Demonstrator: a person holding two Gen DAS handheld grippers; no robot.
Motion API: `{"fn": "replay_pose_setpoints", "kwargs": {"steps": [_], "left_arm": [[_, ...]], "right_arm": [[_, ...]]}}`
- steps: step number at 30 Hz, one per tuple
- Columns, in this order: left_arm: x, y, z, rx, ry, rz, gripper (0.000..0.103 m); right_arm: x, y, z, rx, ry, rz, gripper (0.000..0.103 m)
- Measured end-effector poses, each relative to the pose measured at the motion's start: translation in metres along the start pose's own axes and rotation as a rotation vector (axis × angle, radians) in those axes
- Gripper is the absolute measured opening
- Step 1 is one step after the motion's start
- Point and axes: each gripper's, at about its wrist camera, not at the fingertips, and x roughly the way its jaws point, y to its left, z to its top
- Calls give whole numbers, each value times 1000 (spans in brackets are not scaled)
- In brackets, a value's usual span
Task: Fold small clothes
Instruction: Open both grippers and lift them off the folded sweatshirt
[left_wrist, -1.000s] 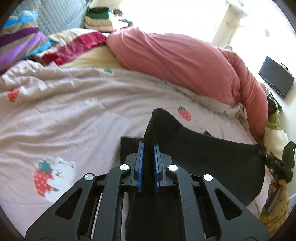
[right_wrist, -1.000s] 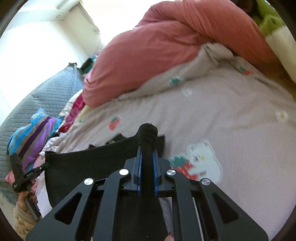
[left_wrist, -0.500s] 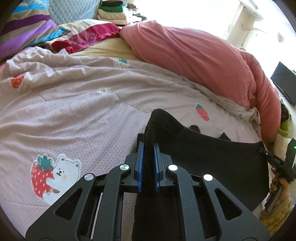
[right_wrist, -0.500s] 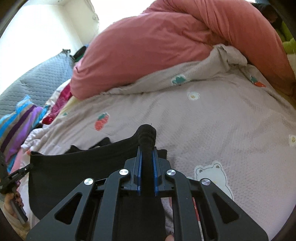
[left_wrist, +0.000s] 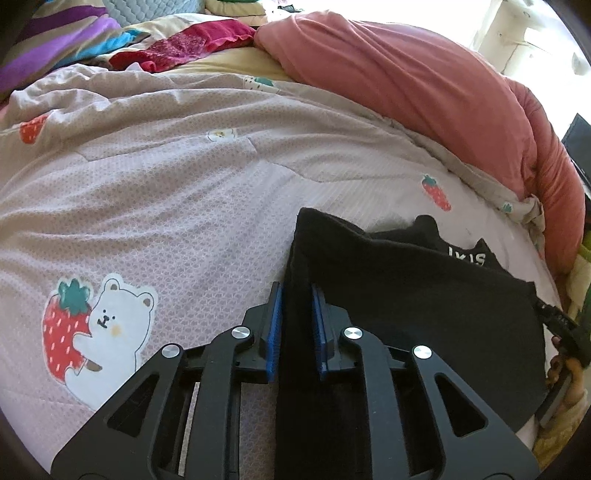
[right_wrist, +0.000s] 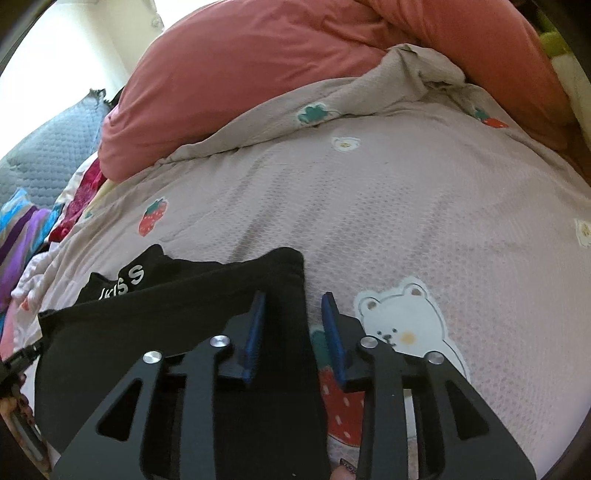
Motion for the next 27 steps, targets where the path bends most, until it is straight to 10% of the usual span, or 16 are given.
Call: {"fn": "replay_pose_setpoints", "kwargs": {"steps": [27], "left_arm": [[-78, -52, -47, 163, -63, 23, 54]], "right_arm": [[-102, 64, -64, -273, -52, 58, 68]]}}
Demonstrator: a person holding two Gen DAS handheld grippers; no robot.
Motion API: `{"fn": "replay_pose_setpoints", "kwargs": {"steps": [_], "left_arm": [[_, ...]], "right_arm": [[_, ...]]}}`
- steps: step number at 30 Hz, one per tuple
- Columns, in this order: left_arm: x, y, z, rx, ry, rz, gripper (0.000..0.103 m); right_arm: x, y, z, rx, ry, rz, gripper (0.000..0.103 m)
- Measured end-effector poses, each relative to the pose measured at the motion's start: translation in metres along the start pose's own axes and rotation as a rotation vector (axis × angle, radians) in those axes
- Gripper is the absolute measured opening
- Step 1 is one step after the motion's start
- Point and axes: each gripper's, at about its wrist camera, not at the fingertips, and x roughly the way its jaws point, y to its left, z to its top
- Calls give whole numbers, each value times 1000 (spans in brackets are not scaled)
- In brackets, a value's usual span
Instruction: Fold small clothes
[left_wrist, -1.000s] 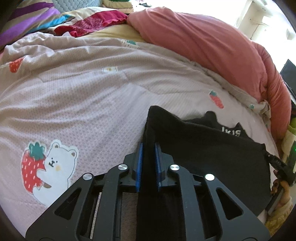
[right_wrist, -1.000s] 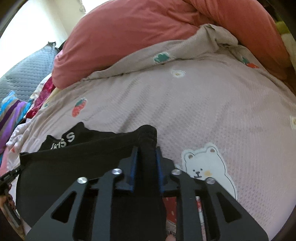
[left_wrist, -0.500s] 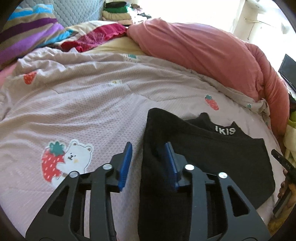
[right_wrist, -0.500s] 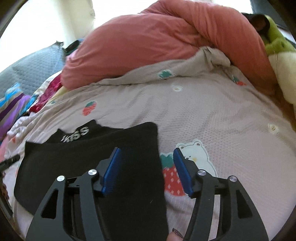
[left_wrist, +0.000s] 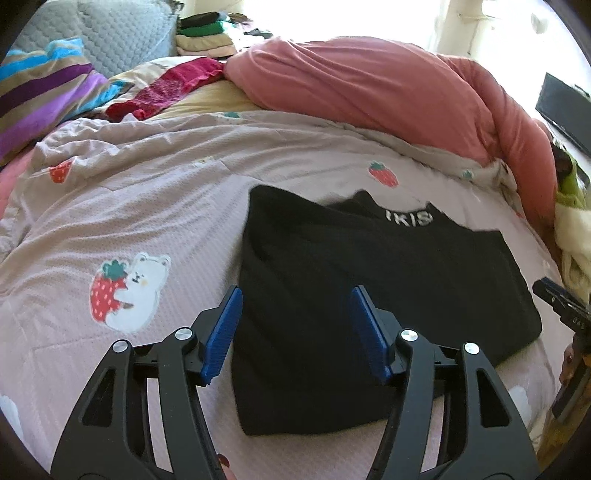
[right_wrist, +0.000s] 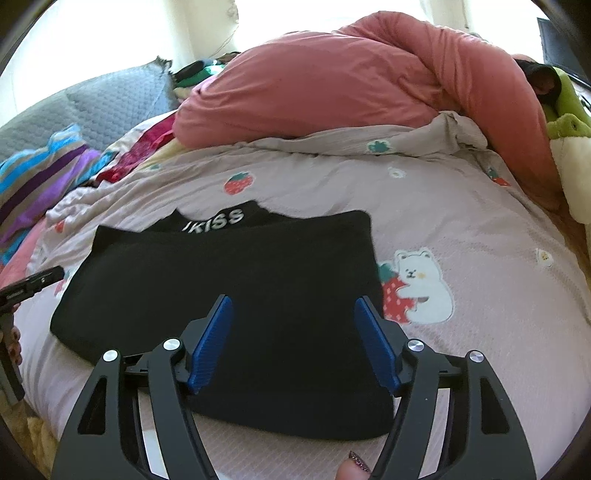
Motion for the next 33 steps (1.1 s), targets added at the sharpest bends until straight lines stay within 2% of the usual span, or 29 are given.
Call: {"fn": "replay_pose_setpoints", "kwargs": {"steps": [4, 9, 13, 18, 33], "left_arm": [[3, -13, -13, 30, 45, -26, 54], [11, -21, -29, 54, 97, -18, 54], [15, -19, -41, 46, 125, -8, 54], [13, -16, -48, 37, 128, -8, 54], [7, -18, -54, 34, 129, 10, 54]], "right_arm": [[-3, 13, -7, -44, 19, 0, 68], [-2, 21, -15, -70, 37, 9, 68], [9, 21, -26, -89, 92, -17, 68], [24, 12, -45, -75, 149, -58, 71], [14, 4, -53, -19, 141, -53, 72]]}}
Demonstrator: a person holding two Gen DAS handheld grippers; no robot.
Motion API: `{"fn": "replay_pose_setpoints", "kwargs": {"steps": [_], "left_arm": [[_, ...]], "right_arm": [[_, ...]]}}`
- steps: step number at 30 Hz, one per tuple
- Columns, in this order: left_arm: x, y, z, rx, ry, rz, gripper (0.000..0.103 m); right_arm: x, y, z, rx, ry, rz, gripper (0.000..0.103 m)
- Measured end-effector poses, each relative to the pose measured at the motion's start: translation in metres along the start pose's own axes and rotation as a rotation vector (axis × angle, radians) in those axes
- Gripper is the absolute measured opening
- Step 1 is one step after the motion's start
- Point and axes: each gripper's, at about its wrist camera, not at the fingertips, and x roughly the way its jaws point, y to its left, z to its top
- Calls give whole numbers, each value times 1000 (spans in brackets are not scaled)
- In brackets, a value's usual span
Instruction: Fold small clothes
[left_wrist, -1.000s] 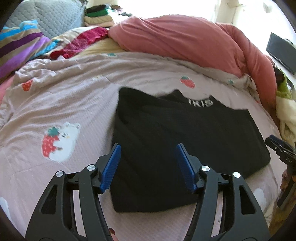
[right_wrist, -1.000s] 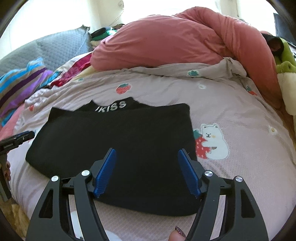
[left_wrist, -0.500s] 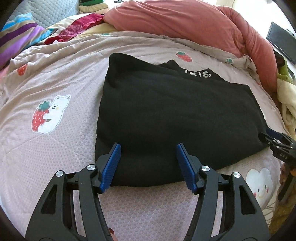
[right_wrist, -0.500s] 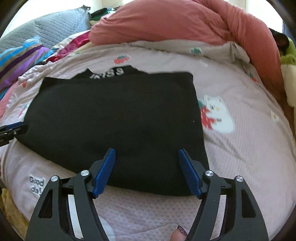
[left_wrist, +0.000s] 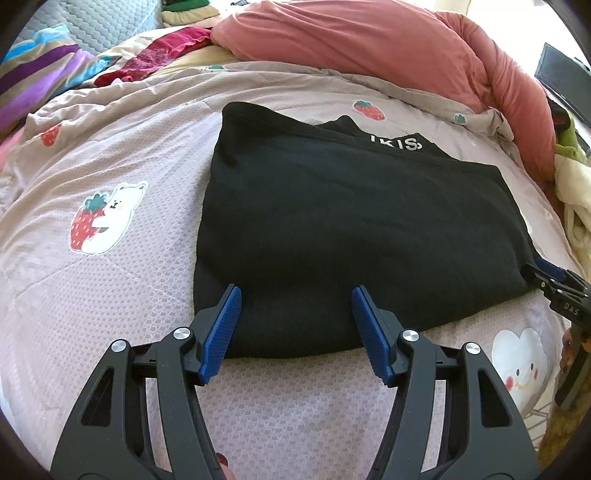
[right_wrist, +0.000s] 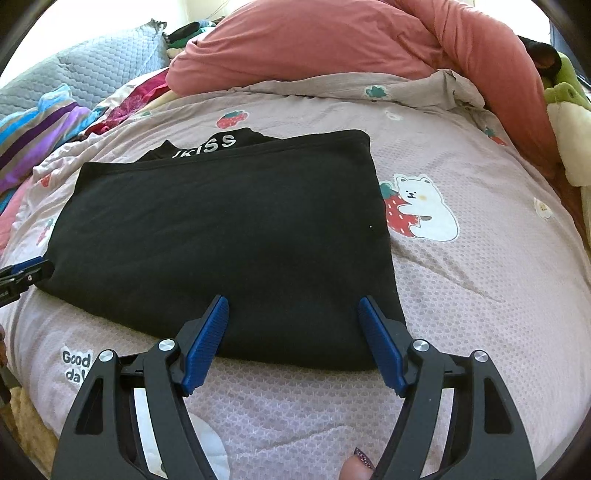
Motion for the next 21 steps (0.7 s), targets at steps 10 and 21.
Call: {"fn": "replay_pose_setpoints", "kwargs": {"steps": [10, 21], "left_arm": [[-10, -1, -4, -4, -4, 3, 54], [-23, 1, -13, -24, 9, -10, 62]], "right_arm": [[-17, 1, -1, 11, -8, 30, 77], [-40, 17, -2, 5, -38, 70, 88]]}}
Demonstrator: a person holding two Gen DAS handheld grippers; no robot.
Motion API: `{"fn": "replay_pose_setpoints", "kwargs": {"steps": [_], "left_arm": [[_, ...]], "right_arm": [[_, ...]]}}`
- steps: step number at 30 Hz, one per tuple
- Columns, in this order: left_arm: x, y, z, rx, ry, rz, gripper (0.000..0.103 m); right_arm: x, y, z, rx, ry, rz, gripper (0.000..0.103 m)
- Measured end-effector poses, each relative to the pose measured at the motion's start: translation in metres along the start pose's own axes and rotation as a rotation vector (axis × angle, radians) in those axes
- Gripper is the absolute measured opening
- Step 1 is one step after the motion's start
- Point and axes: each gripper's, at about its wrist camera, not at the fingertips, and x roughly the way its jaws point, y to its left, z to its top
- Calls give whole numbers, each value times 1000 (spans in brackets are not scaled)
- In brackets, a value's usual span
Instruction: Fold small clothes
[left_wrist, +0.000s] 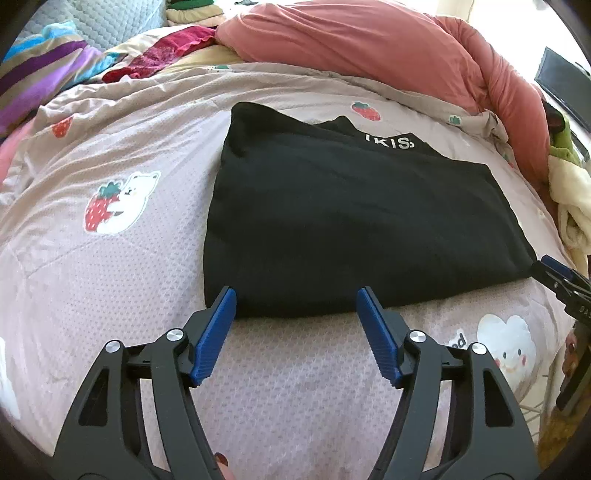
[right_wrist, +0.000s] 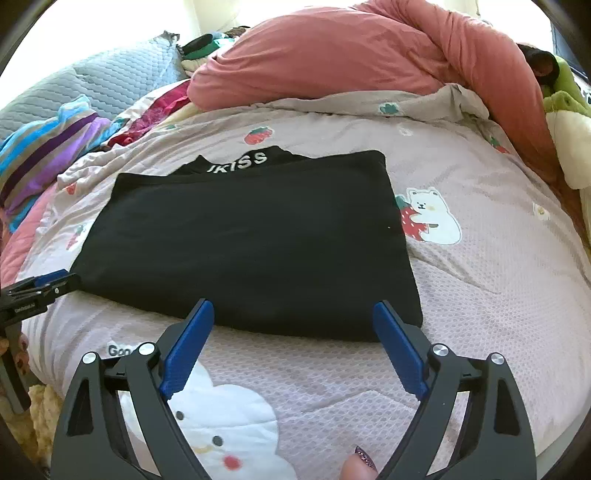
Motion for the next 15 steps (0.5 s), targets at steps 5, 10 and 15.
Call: {"fn": "replay_pose_setpoints", "kwargs": {"steps": [5, 10, 15], "left_arm": [[-8, 5, -7, -21, 1, -10, 69], [-23, 6, -12, -32, -16, -18, 78], [-36, 8, -14, -47, -38, -21, 92]], "right_arm": [[-8, 7, -2, -7, -9, 2, 92], [-15, 11, -3, -6, -26, 14, 96], [-22, 19, -4, -19, -36, 18, 97]]}}
